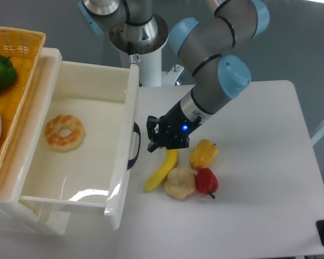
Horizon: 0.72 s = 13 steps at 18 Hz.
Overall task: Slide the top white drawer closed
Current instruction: 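Swing the gripper toward the open white drawer's front panel, then push the drawer front with the gripper, sliding the drawer inward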
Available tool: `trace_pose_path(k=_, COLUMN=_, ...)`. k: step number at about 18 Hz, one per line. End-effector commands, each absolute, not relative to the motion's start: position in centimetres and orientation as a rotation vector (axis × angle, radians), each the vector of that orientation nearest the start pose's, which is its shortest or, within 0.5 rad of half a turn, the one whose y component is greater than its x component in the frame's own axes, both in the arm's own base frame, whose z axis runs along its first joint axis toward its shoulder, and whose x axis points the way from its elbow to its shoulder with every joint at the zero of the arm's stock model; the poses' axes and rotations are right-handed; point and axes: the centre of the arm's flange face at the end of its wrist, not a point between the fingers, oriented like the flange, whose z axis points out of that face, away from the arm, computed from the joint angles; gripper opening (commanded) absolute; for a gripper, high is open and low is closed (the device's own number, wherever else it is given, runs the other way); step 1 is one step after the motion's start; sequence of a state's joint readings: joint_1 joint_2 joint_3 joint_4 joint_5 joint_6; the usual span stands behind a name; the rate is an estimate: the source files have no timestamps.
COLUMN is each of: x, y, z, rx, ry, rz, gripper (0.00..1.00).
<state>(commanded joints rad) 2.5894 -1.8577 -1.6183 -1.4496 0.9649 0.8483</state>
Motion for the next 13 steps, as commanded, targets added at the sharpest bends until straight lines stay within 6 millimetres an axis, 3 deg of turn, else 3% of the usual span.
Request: trace_pose_path(k=13, x=-37.4, y=46.5, z=35.1, rx=-2.643, ry=-0.316, rz=-0.771, gripper=0.1)
